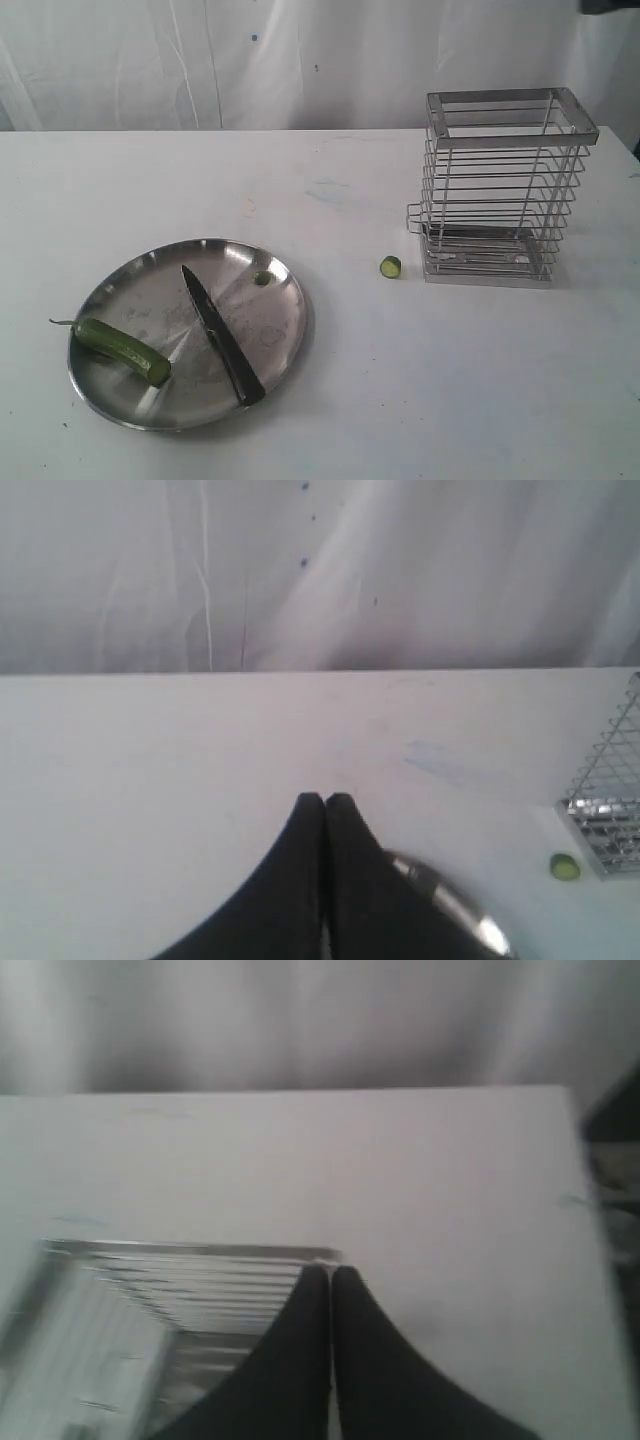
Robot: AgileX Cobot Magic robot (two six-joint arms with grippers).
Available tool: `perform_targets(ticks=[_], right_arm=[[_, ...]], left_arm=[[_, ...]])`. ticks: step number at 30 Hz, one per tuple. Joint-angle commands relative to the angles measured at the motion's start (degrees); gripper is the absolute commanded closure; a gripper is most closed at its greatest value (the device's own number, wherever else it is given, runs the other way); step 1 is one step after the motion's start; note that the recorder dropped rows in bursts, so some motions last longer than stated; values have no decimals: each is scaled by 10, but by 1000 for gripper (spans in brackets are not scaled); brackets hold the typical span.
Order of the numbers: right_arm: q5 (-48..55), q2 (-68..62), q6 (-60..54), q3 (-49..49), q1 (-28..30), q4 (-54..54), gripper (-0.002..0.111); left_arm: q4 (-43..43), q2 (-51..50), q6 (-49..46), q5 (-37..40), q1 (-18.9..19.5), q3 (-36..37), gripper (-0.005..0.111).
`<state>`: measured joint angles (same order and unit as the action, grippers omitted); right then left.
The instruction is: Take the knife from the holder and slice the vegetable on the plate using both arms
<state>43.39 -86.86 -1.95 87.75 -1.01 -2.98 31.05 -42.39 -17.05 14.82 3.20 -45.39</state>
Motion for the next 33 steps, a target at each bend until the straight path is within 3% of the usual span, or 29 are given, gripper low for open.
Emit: perform_targets(ticks=[1, 6, 9, 11, 14, 17, 20, 21, 24, 26, 30, 33], right_arm=[[83, 4, 69, -6, 86, 183, 108], [140, 4, 139, -11, 131, 258, 108], [134, 21, 196, -11, 145, 252, 108], [46, 83, 263, -29, 159, 251, 108], [-67, 211, 268, -106, 164, 270, 108], [-130, 313, 262, -215, 160, 258, 108], [-211, 440, 249, -349, 113, 238, 108], [-244, 490, 220, -404, 94, 232, 108], [-258, 678, 189, -535, 60, 233, 108], [-204, 775, 189, -589, 56, 231, 108], [-246, 835, 197, -688, 56, 236, 108], [-361, 808, 197, -746, 56, 259, 108]], left_arm=[[-216, -10, 148, 88, 1, 0, 107], [-646, -42, 398, 212, 1, 0, 107], [-807, -46, 527, 271, 1, 0, 107], [-790, -13, 570, 246, 1, -7, 107], [-750, 65, 603, 126, 1, -3, 107], [-750, 142, 623, 122, 1, -3, 107], [-715, 241, 623, 117, 0, 1, 107], [-700, 272, 620, 129, 0, 11, 107], [-647, 355, 588, 308, 0, 64, 107], [-647, 399, 591, 320, 0, 124, 107], [-577, 413, 590, 194, 0, 261, 107], [-631, 408, 590, 69, 0, 315, 107]])
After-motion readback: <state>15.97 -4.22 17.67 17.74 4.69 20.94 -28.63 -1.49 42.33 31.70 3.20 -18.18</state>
